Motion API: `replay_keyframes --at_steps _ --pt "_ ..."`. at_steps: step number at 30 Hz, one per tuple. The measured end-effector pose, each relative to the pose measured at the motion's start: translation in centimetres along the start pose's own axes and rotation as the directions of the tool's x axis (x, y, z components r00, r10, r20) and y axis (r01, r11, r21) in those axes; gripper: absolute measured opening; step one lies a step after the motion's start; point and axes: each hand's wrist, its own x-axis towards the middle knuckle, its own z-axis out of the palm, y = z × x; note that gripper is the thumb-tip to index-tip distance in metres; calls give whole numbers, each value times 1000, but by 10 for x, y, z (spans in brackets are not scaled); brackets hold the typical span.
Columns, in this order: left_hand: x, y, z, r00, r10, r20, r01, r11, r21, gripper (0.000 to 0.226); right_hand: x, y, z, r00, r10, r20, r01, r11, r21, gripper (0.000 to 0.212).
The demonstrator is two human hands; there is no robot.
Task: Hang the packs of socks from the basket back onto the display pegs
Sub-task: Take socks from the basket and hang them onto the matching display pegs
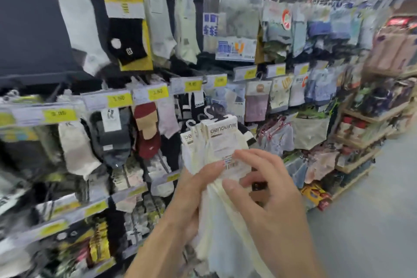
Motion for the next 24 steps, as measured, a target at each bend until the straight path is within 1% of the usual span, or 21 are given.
replay_keyframes --at_steps 2,4,6,8,9,12,13,15,17,18,21,23,24 --pt "-5 15 -4 993 112 -43 -107 987 120 66 6 -11 12 999 48 -14 -48 998 30 43" --pt "-10 26 -7 988 144 -53 -130 970 207 69 11 -20 22 994 110 -20 -109 992 60 45" --pt "-13 35 -7 973 232 -7 -220 930 295 63 18 -27 28 991 130 -19 -129 989 69 44" --pt "-14 45 -6 940 334 66 -334 866 371 60 25 -32 32 994 110 -23 -106 988 109 37" --pt "-15 49 -7 929 362 82 -364 847 387 61 29 -34 34 995 96 -16 -93 985 147 34" --pt "-17 62 -9 921 375 107 -387 843 373 60 42 -38 35 995 87 49 -98 945 312 20" --pt "-17 65 -11 925 372 77 -373 855 359 60 46 -38 36 994 82 78 -106 923 370 18" --pt "-12 67 -14 929 369 -1 -355 895 269 64 55 -31 38 990 73 116 -121 870 478 28" --pt "-3 69 -15 939 341 -48 -327 926 187 60 64 -26 40 989 100 108 -144 816 560 39" --pt "2 69 -13 943 329 -53 -316 932 180 57 69 -22 41 989 112 92 -145 803 578 39" --pt "23 67 -10 925 370 -90 -348 917 195 51 89 -10 42 997 71 25 -73 852 518 33" --pt "39 66 -7 893 443 -78 -410 873 262 55 103 2 43 1000 3 15 -9 891 453 37" --pt "52 63 -3 864 498 -81 -442 824 354 59 111 7 44 999 -35 20 24 907 421 41"
